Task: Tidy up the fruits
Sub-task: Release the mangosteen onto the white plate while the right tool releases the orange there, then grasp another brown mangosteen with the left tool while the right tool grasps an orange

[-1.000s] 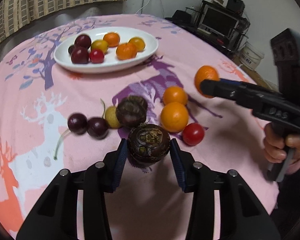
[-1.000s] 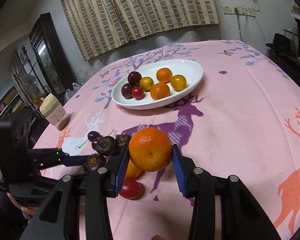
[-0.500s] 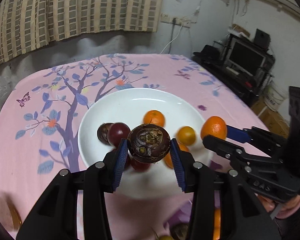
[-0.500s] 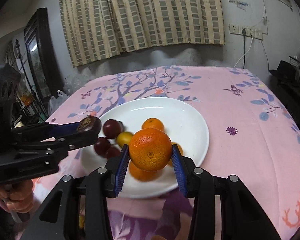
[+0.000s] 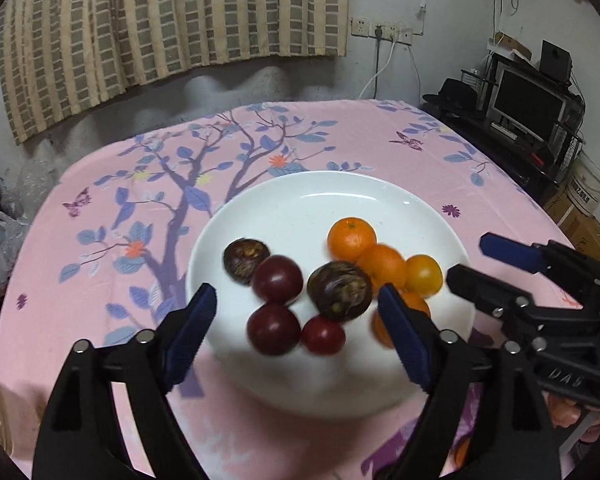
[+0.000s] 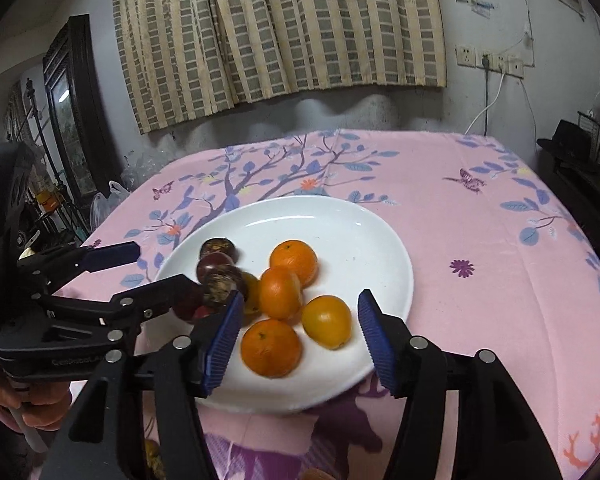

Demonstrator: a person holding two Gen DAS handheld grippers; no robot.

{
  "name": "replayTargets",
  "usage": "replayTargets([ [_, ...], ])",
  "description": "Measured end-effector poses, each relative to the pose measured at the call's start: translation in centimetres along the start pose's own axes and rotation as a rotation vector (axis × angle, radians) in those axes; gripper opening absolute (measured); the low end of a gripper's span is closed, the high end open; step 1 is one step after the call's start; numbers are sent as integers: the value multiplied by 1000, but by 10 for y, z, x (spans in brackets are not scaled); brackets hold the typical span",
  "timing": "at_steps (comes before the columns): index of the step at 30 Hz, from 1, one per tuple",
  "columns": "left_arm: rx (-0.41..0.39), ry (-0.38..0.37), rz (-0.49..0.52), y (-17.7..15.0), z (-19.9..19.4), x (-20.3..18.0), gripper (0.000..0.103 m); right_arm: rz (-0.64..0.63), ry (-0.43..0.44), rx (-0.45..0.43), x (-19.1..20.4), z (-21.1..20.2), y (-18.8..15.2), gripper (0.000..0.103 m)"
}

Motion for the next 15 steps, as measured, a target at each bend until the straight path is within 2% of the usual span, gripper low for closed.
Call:
replayTargets([
  [2,-12,49,23,-6,-18,-1,92,-16,3,-14,5,-17,-3,64],
  [4,-3,95,46,-16,-36,-4,93,-26,11,-17,11,-34,-11,67],
  [11,55,67,12,-61,-84,-7,93,-9,60,10,25,-88,-57,72],
  [15,51,81,-21,-86,-100,-5,93,4,78,66,28,-106,-88,72],
])
Point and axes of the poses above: each gripper's, at about its wrist camera, not at the fingertips, and z roughly the way its jaws point, x to its left, y to its top, the point moved 1 cm from there along z, roughly the way its jaws point, and after that the axes turned 12 degrees about -x, right-handed, at the moved point
